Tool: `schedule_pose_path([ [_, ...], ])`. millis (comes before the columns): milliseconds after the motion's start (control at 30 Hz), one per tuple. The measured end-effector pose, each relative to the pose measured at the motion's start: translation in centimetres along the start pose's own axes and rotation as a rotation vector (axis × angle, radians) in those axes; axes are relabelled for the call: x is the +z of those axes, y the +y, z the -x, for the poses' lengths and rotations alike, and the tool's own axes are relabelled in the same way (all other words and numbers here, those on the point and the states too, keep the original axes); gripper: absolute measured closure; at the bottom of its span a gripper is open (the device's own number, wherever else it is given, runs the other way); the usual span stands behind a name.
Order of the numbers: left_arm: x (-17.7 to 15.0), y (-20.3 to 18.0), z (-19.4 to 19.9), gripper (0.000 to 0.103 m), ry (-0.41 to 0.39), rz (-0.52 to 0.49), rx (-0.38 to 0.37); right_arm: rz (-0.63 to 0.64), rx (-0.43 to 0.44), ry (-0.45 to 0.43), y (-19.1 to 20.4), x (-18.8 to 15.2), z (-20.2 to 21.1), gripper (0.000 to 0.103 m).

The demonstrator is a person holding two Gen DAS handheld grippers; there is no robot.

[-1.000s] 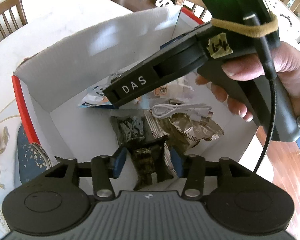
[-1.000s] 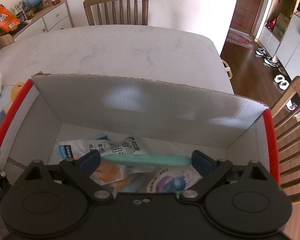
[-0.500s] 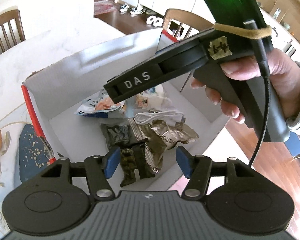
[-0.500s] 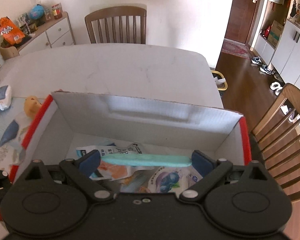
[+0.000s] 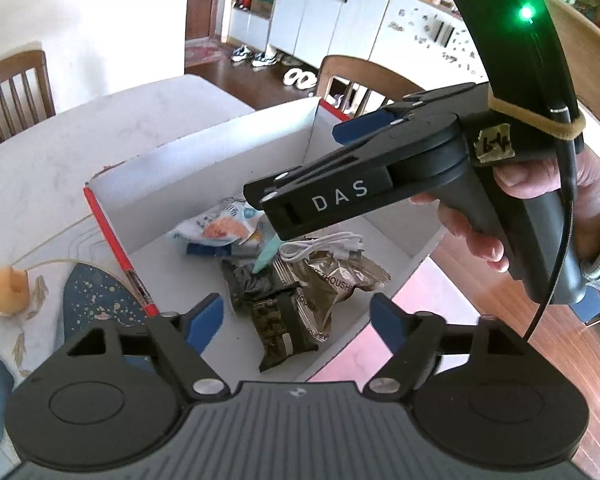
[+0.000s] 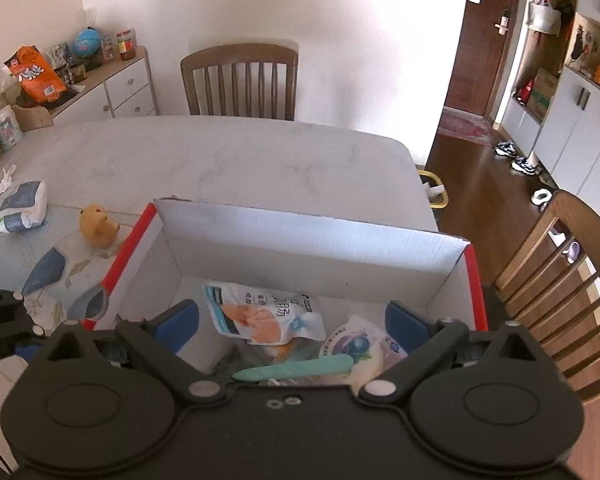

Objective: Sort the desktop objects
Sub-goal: 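Lower into the box and open the left tool while the right releases the stick, then withdraw both tools from the box toward the wipe pack and yellow toy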

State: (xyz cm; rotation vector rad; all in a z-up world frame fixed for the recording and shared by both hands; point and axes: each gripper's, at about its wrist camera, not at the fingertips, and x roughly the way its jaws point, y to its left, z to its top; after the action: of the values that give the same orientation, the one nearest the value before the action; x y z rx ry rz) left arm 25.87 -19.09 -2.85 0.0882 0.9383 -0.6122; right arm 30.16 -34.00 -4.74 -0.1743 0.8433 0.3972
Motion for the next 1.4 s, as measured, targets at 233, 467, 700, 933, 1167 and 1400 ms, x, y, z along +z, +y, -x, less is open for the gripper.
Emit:
schedule_pose_path([
  [233,-1.0,0.8,2.4,0.015,-0.056,-0.024,-0.017,-0.071,-0.006,-0.077,1.2,-0.1,2.0,0.001],
  [467,-2.2,2.2,5.1,0.001,-0.113,-0.026,-0.018,-0.108,-0.002,-0.235,3.1,-0.3,5.2,0.001],
  [700,-3.4,4.4,7.8,0.001,-0.153,0.000,0.004,-0.196,-0.017,-0.332,4.8,-0.2,6.9,0.000],
  [933,-5.1,7.6,10.6,0.000,-0.206,0.036,0.026,-0.204,-0.029,-0.354,7.3,0.1,6.8,0.000],
  [1167,-6.7,12.0,13.0,0.000,-0.257,0.098,0.086,-0.167,-0.024,-0.380,11.2,0.9,6.4,0.000],
  [1400,-8.5,16.4,14.6,0.000,-0.274,0.145,0.110,-0.053,-0.016,-0.333,15.5,1.8,4.8,0.000],
])
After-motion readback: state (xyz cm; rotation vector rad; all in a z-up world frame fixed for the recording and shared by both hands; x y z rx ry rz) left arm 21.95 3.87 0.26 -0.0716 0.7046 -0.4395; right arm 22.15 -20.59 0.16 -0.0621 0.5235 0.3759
